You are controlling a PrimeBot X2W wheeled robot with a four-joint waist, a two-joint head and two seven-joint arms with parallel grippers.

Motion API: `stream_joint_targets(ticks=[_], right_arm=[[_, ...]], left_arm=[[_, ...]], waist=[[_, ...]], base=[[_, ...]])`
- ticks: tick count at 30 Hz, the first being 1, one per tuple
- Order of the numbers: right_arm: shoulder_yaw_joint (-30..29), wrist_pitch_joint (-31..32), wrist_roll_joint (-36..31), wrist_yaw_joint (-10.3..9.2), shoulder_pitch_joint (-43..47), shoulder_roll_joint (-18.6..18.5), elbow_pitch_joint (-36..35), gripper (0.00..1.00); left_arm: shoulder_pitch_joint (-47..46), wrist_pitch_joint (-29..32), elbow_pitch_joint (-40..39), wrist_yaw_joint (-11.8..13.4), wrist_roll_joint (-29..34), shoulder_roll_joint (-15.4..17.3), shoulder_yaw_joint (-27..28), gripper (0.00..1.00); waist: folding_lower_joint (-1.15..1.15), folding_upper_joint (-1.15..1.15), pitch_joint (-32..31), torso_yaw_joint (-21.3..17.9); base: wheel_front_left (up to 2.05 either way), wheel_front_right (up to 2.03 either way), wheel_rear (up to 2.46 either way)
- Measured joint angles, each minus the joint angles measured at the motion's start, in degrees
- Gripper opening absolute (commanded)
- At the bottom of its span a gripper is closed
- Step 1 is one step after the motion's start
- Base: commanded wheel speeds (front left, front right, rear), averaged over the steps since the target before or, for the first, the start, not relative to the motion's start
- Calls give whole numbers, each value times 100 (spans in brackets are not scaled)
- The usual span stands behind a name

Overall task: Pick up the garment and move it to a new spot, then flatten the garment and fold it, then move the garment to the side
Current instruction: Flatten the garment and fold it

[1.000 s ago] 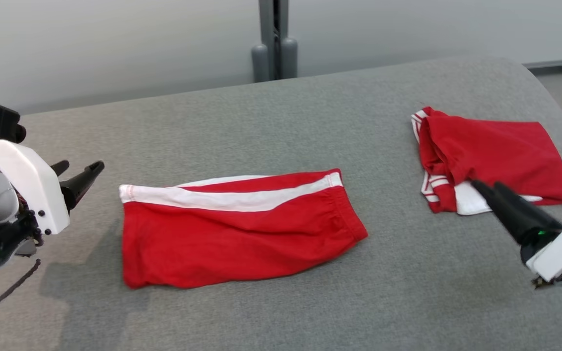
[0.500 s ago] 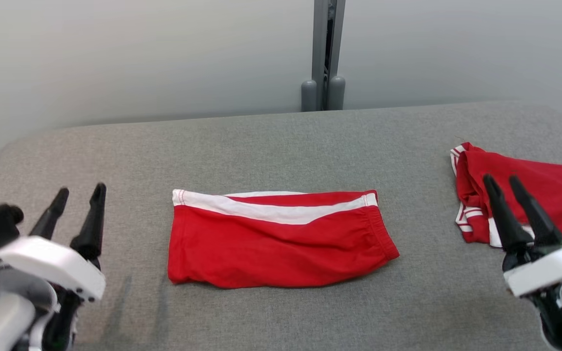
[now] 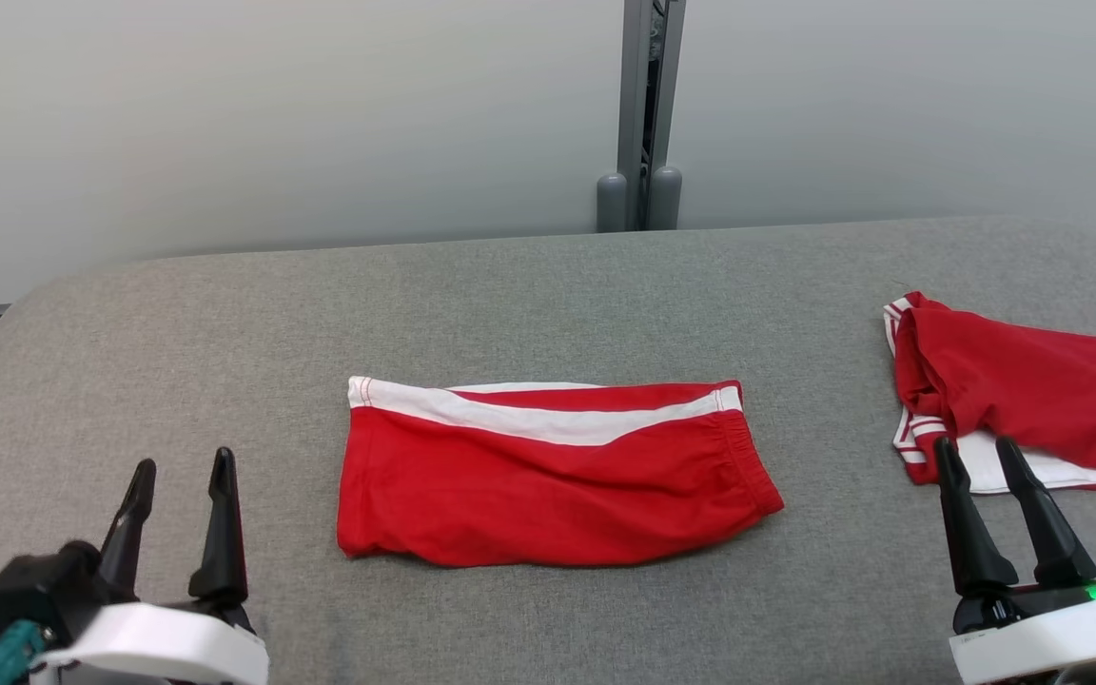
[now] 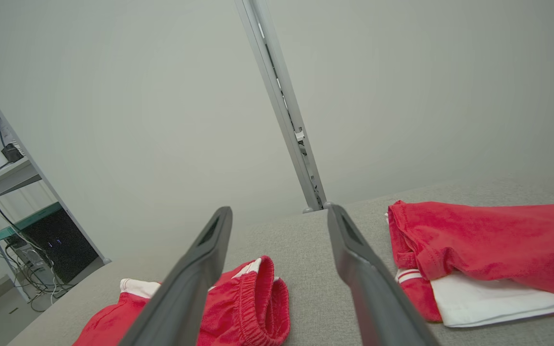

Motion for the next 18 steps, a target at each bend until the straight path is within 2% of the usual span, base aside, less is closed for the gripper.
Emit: stream_joint_targets(ticks=[7, 14, 18], right_arm=[[-192, 287, -342, 0, 121, 272, -125, 100], [-240, 751, -493, 0, -5, 316, -154, 100], [-15, 1285, -549, 0, -547, 381, 298, 100]], left_arm=[[405, -1, 138, -470, 747, -647, 324, 100], [404, -1, 321, -812, 1028, -999, 558, 100], [383, -10, 282, -942, 1246, -1155, 711, 100]], waist=[[0, 0, -11, 56], [0, 0, 9, 121], [0, 0, 119, 140]], base=[[0, 0, 0], [0, 0, 0], [0, 0, 0]])
